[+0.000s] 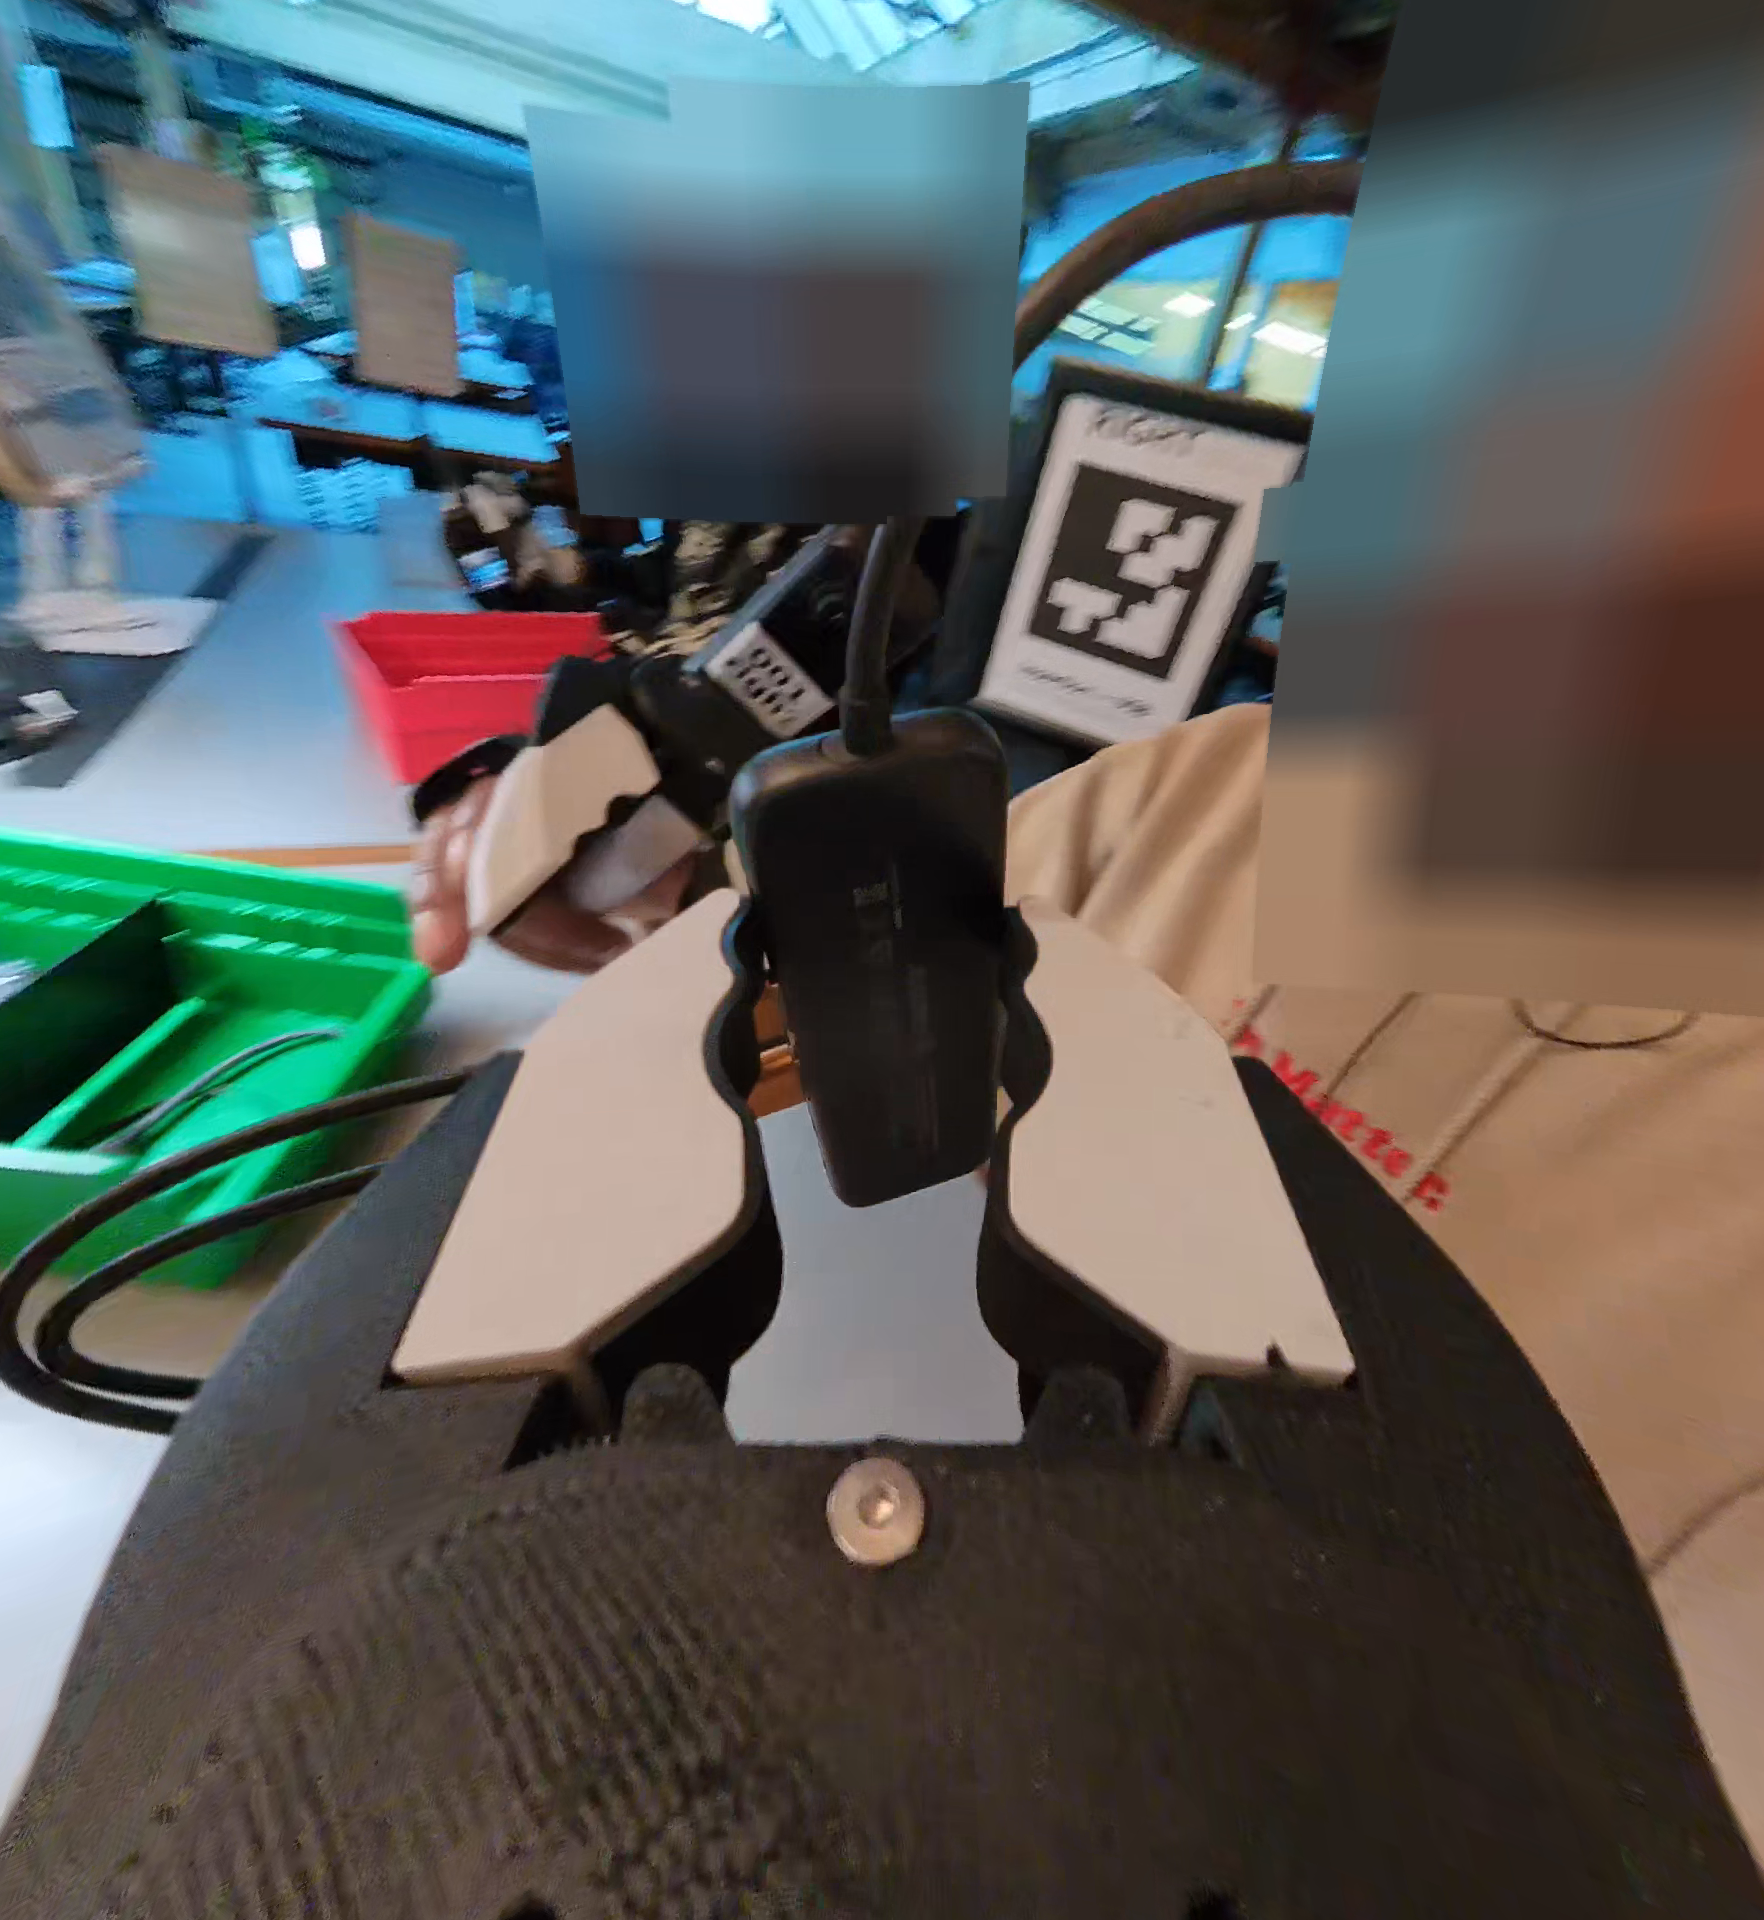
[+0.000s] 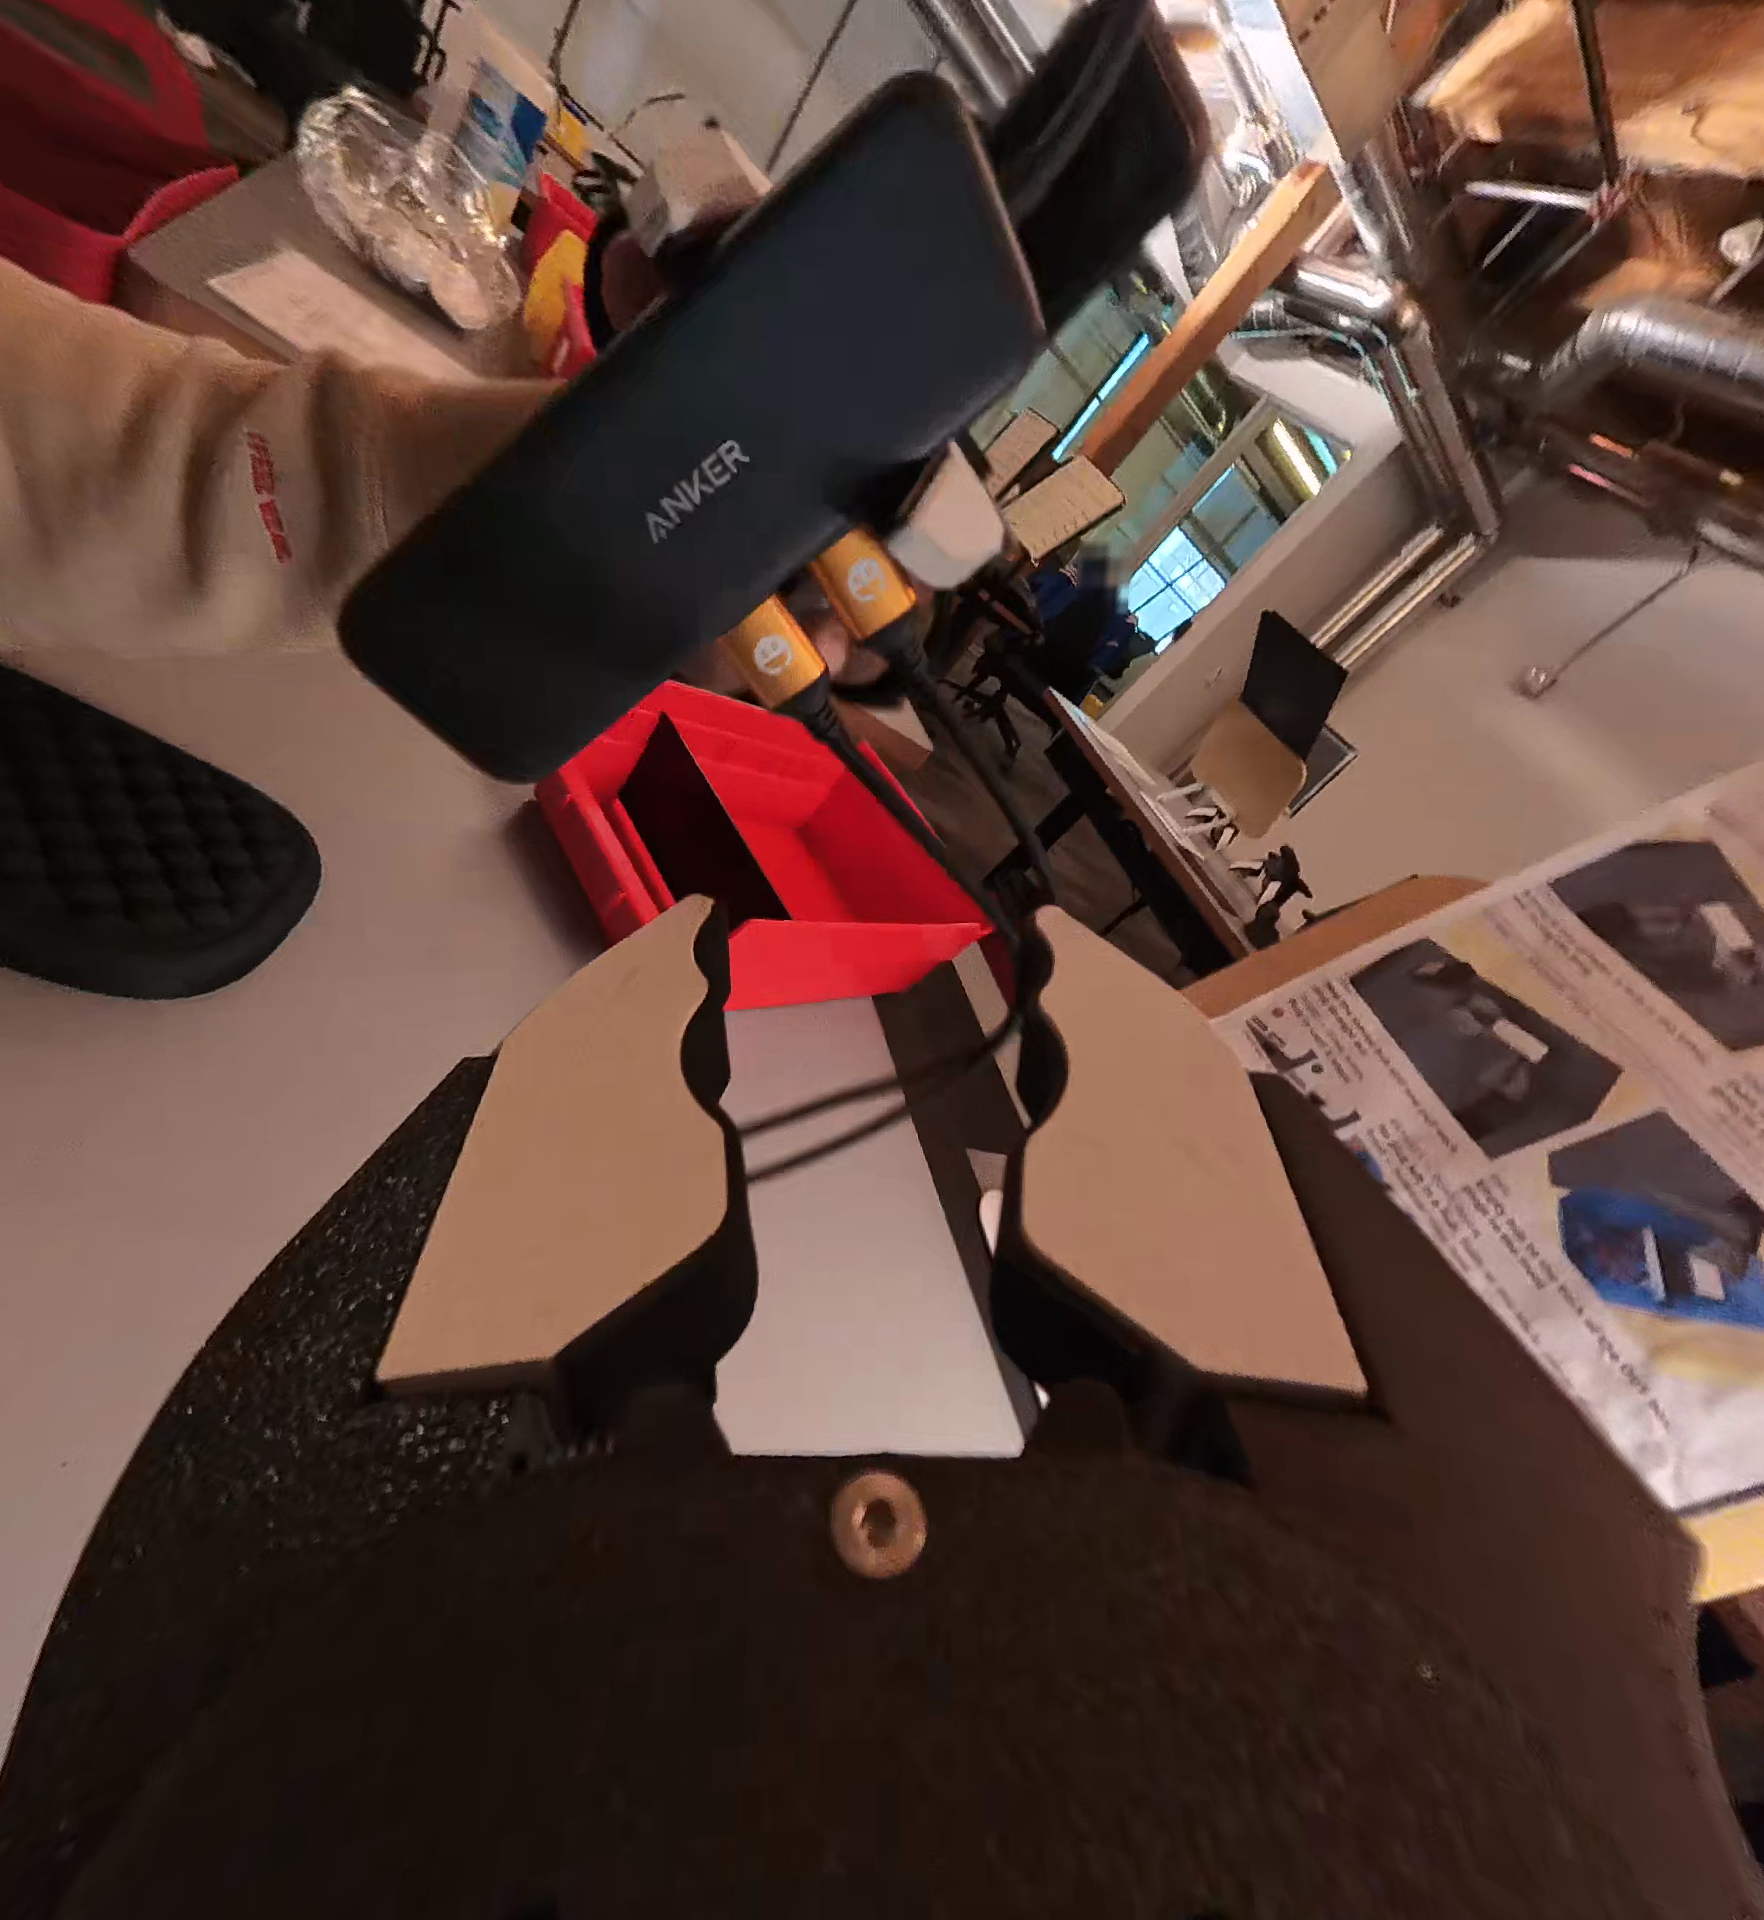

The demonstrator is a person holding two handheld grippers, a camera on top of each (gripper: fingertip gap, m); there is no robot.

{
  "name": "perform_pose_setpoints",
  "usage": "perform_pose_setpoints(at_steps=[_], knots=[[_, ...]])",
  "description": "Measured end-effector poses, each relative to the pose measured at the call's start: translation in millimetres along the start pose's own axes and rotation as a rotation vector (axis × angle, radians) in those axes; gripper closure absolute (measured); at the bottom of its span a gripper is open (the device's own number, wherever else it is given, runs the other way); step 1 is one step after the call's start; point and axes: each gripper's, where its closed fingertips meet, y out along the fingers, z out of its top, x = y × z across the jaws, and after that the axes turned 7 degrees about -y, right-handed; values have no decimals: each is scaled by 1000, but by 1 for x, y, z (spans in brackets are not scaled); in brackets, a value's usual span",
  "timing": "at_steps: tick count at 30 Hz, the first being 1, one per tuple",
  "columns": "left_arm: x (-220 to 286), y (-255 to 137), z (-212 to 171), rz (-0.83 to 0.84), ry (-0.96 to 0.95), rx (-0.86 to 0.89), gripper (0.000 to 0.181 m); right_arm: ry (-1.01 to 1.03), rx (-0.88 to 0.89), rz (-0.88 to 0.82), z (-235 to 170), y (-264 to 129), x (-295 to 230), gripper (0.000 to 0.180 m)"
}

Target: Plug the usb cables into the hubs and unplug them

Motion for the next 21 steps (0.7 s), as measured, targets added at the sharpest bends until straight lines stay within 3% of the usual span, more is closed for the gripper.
perform_pose_setpoints(at_steps=[7,10,15,21], knots=[[2,30,-31,-272,-129,68,137,-211,-29,2,-9,14,-33,123],[-3,33,-42,-307,-171,49,136,-333,-55,-35,-18,18,-40,156],[-31,24,-43,-160,-208,99,136,-320,-194,4,-44,10,-30,160],[-80,7,-52,202,-223,85,132,-298,-430,-109,-73,-9,8,162]])
